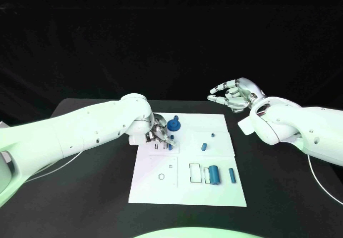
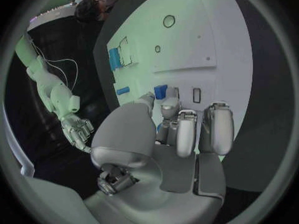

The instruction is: Assemble the parts on the task board

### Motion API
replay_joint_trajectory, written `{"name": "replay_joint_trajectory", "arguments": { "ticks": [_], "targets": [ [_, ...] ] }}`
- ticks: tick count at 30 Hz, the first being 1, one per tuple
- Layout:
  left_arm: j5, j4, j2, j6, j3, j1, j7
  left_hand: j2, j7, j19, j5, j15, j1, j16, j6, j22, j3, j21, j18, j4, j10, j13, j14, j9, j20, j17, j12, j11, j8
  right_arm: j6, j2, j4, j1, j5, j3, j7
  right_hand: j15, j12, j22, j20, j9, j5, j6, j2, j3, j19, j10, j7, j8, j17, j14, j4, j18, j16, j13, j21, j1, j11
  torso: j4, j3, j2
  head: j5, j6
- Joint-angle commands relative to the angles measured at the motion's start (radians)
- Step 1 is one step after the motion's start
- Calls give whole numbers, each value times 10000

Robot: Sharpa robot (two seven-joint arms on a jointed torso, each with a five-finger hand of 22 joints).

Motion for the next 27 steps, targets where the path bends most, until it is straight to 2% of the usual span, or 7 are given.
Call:
{"name": "replay_joint_trajectory", "arguments": {
  "ticks": [1, 16, 19, 21, 22, 25, 27],
  "targets": [
    [178, -8, 46, 44, 2, -12, -44, 4, -57, -4, 44, -67, 122, 43, -28, 108, 101, 31, -122, -1, 5, 2, 988, 38, -68, 2505, -15, -54, 73, 140, 17, -8, -3, -123, 3, 13, -83, -24, 1329, -45, 14, -28, -77, 67, 46, 96, -71, -2, 26, 510, 485, -9, 186, -55, 1183, -22, 7, 5, -7, -2, -1, -8, 10],
    [339, -69, 81, 89, 0, -23, 3, -220, -139, 2, 15, -141, 695, 58, -40, 141, 931, 42, -126, -64, 6, -11, 999, 309, -113, 2533, -61, -132, 116, 183, 30, -12, -4, -161, 2, -10, -84, -16, 1306, -47, 17, -31, -78, 82, 52, 83, -63, -3, 36, 503, 484, -11, 194, -62, 1188, -58, 14, 3, 0, 3, 1, -44, -17],
    [376, -67, 79, 74, -1, -23, 27, -407, -162, -5, 18, -176, 1089, 67, -41, 140, 1697, 40, -125, -81, -9, -32, 1005, 417, -145, 2549, -112, -163, 90, 190, 35, -14, -4, -162, 1, -9, -86, -3, 1311, -49, 19, -26, -77, 97, 59, 89, -50, -5, 45, 508, 487, -11, 191, -62, 1199, -50, 18, 1, -3, 4, -5, -33, -16],
    [431, -66, 74, 32, -1, -23, 48, -697, -165, 2, 33, -191, 1293, 70, -47, 158, 2587, 43, -128, -110, -4, -43, 1008, 537, -163, 2555, -152, -174, 82, 193, 36, -17, -4, -162, 1, -8, -86, -3, 1311, -49, 19, -26, -77, 97, 59, 89, -50, -5, 45, 508, 487, -11, 191, -62, 1199, -50, 18, 1, -1, 5, -4, -36, -21],
    [460, -65, 70, -12, -1, -23, 65, -974, -179, 9, 10, -194, 1266, 73, -49, 174, 3389, 48, -130, -103, 12, -49, 1010, 652, -175, 2560, -180, -97, 105, 195, 36, -18, -4, -162, 1, -8, -86, -3, 1311, -49, 19, -26, -77, 97, 59, 89, -50, -5, 45, 508, 487, -11, 191, -62, 1199, -50, 18, 1, -1, 5, -1, -34, -17],
    [516, -56, 42, -232, -1, -24, 120, -1636, -148, 4, 37, -170, 948, 81, -117, 179, 5557, 44, -127, -659, 90, -51, 1016, 1083, -168, 2575, -226, -185, 314, 202, 35, -21, -5, -162, 1, -11, -86, -3, 1311, -49, 19, -26, -77, 97, 59, 89, -50, -5, 45, 508, 487, -11, 191, -62, 1199, -50, 18, 1, 8, -1, -3, -23, 9],
    [533, -55, 19, -382, -1, -24, 151, -1814, -131, 3, 51, -178, 593, 68, -153, 185, 6284, 44, -129, -960, 87, -95, 1007, 1292, -157, 2552, -271, -175, 420, 206, 34, -25, -6, -162, 1, -10, -87, 1, 1313, -50, 21, -15, -77, 107, 65, 92, -46, -6, 51, 507, 487, -13, 190, -65, 1201, -48, 23, 0, 6, -4, -7, -27, 10]
  ]
}}
